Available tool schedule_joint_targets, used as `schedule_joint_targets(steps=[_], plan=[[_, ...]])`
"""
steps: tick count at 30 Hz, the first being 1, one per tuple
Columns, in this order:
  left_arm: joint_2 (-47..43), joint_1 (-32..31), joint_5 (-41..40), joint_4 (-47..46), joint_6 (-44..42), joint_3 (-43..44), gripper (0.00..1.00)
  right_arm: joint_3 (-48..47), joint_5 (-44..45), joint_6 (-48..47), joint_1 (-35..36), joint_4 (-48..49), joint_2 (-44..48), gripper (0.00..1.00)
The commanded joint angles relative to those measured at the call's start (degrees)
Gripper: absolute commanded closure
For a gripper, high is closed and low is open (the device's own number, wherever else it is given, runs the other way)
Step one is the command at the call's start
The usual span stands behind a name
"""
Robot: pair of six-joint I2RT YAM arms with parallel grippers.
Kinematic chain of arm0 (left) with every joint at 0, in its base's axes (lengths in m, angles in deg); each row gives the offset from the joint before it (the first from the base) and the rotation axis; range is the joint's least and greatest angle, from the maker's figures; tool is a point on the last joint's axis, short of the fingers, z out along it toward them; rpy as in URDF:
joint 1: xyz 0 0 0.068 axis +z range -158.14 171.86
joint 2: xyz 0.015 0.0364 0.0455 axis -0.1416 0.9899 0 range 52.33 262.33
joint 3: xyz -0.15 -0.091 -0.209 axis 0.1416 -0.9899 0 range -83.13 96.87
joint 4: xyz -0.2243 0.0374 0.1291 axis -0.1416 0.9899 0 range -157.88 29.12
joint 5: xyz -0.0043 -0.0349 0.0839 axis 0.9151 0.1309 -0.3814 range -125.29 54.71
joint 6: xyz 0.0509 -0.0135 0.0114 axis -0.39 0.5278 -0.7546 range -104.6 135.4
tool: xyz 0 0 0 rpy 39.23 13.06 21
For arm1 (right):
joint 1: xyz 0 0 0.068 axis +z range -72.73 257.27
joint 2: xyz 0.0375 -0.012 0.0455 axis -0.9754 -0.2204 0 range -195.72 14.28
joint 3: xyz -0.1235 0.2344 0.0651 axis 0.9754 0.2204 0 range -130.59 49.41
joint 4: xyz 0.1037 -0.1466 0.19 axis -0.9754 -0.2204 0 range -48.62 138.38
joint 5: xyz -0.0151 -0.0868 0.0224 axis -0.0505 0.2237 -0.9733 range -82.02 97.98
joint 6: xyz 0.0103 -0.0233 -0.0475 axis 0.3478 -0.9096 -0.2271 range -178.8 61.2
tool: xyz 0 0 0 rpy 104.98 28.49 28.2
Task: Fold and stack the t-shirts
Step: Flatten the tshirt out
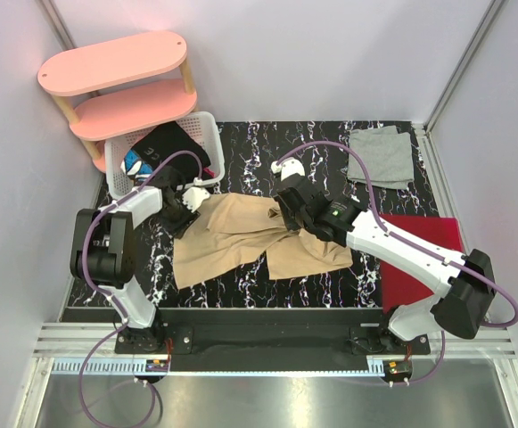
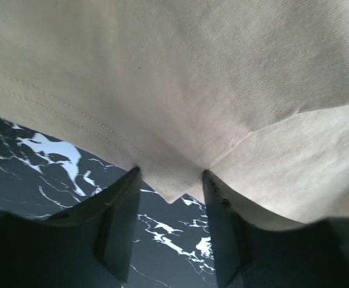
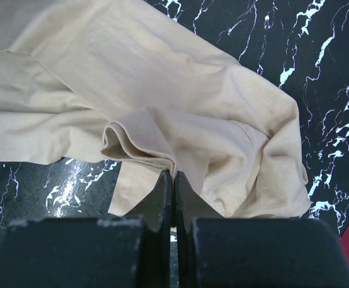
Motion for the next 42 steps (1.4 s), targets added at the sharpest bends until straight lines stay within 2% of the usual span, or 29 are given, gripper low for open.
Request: schedule_joint_targets(steps=[1, 6, 9, 14, 18, 22, 28, 34, 42], plan=[[1.32, 0.44, -0.61, -2.14, 0.35, 1.36, 0.59, 0.07, -0.29, 0.33, 0.04, 1.78, 1.95, 1.00], [1.24, 0.53, -0.61, -2.06, 0.17, 1.27, 0.78, 0.07, -0.64, 0.50, 0.04, 1.87, 1.78, 1.00], [0.80, 0.53, -0.70, -1.44, 0.17, 1.53, 0.82, -0.02, -0.82, 0.59, 0.04, 1.87, 1.86, 1.00], [-0.78, 0.53, -0.44, 0.58, -0.09, 2.06, 0.80, -0.02, -1.08, 0.59, 0.04, 1.78, 2.39, 1.00], [-1.84, 0.53, -0.35, 1.90, -0.27, 1.71, 0.68, 0.07, -1.26, 0.76, 0.04, 1.78, 2.74, 1.00], [-2.10, 0.53, -1.40, 2.25, -0.53, 1.19, 0.60, 0.42, -1.61, 1.03, 0.04, 1.87, 3.01, 1.00], [-2.02, 0.53, -1.75, 2.51, -0.97, 1.53, 0.60, 1.12, -1.79, 1.38, 0.04, 1.87, 3.10, 1.00], [-2.45, 0.97, -1.93, 4.01, -2.11, 2.33, 0.68, 1.47, -1.61, 1.64, -0.05, 1.96, 3.01, 1.00], [-4.83, 2.02, -0.88, 6.03, -3.17, 3.21, 0.69, 1.74, -1.61, 1.56, 0.04, 2.22, 2.48, 1.00]])
